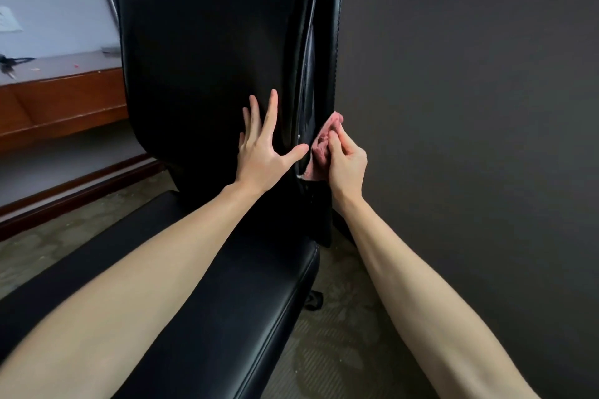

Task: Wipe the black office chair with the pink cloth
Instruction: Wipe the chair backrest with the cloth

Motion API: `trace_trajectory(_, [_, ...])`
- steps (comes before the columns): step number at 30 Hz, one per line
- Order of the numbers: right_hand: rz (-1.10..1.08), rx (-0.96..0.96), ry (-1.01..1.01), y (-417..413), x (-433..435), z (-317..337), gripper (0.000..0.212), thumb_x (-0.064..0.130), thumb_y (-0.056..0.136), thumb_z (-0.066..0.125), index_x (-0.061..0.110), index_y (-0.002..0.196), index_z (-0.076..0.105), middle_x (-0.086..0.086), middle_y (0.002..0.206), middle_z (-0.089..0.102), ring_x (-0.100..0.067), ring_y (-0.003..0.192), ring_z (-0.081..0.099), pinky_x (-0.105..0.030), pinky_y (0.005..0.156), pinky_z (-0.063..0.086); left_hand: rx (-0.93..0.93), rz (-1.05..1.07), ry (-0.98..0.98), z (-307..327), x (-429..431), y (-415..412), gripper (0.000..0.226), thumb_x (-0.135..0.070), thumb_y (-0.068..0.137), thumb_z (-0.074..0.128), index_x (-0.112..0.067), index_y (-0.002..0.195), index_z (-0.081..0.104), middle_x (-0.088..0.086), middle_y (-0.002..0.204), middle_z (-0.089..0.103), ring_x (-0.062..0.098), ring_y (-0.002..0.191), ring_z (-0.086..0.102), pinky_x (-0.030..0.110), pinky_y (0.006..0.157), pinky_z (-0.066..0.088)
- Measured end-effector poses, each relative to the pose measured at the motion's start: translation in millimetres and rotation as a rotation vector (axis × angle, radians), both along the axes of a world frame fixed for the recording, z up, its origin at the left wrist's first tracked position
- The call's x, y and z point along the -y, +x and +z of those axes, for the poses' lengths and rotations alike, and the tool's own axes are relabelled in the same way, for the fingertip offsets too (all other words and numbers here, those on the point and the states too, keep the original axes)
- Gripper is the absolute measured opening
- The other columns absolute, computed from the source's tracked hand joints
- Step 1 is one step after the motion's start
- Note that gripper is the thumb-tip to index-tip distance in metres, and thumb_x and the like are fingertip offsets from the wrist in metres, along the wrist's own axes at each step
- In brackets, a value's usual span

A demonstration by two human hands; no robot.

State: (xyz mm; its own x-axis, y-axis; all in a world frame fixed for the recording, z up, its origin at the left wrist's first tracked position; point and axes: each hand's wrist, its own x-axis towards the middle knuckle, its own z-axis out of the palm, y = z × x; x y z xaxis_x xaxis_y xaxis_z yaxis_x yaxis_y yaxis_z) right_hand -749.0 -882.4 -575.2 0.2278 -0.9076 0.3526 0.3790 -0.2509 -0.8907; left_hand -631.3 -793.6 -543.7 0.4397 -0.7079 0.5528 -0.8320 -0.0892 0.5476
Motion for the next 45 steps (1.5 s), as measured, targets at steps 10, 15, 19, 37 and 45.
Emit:
trace_trajectory(10, [0.061, -0.143, 0.107, -58.4, -45.2, -101.2, 0.032, 0.019, 0.1, 0.054, 0.017, 0.131, 0.06, 0.004, 0.124, 0.067, -0.005, 0.115, 0.062, -0.037, 0.108, 0.045, -0.047, -0.087, -0.037, -9.4, -23.3, -32.0, 0.112, -0.06, 0.077, 0.067, -0.043, 0.153, -0.014, 0.002, 0.166, -0.013, 0.023, 0.153, -0.011, 0.066, 0.116, 0.018])
trace_trajectory(15, [0.038, -0.142, 0.102, -70.3, -56.2, -86.3, 0.031, 0.012, 0.098, 0.055, 0.014, 0.128, 0.063, 0.007, 0.12, 0.068, 0.0, 0.11, 0.063, -0.031, 0.106, 0.046, -0.067, -0.095, -0.038, -25.2, -40.0, -48.4, 0.121, -0.048, 0.076, 0.076, -0.039, 0.154, -0.016, -0.001, 0.166, -0.016, 0.025, 0.153, -0.012, 0.065, 0.117, 0.018])
trace_trajectory(19, [0.009, -0.072, 0.069, -64.1, -55.1, -57.2, 0.031, 0.012, 0.098, 0.055, 0.014, 0.128, 0.063, 0.014, 0.109, 0.07, 0.003, 0.104, 0.064, -0.022, 0.099, 0.047, -0.089, -0.091, -0.059, -33.4, -49.2, -57.1, 0.12, -0.034, 0.08, 0.078, -0.034, 0.156, -0.014, -0.003, 0.166, -0.015, 0.022, 0.153, -0.011, 0.055, 0.121, 0.019])
trace_trajectory(37, [-0.073, -0.151, 0.423, -68.4, -79.8, -163.5, 0.027, 0.02, 0.097, 0.057, 0.018, 0.123, 0.066, 0.007, 0.107, 0.073, -0.008, 0.105, 0.067, -0.036, 0.104, 0.048, -0.04, -0.099, -0.093, -37.9, -49.6, -57.8, 0.111, -0.027, 0.081, 0.071, -0.033, 0.157, -0.01, -0.006, 0.167, -0.007, 0.02, 0.154, 0.0, 0.026, 0.104, 0.036])
trace_trajectory(45, [-0.087, 0.055, 0.19, -48.5, -67.5, -87.2, 0.031, 0.013, 0.1, 0.052, 0.009, 0.13, 0.061, 0.002, 0.126, 0.066, -0.003, 0.117, 0.06, -0.024, 0.105, 0.044, -0.049, -0.093, -0.085, -37.4, -49.2, -57.6, 0.112, -0.028, 0.081, 0.072, -0.032, 0.157, -0.01, -0.006, 0.167, -0.009, 0.021, 0.154, -0.003, 0.05, 0.114, 0.036])
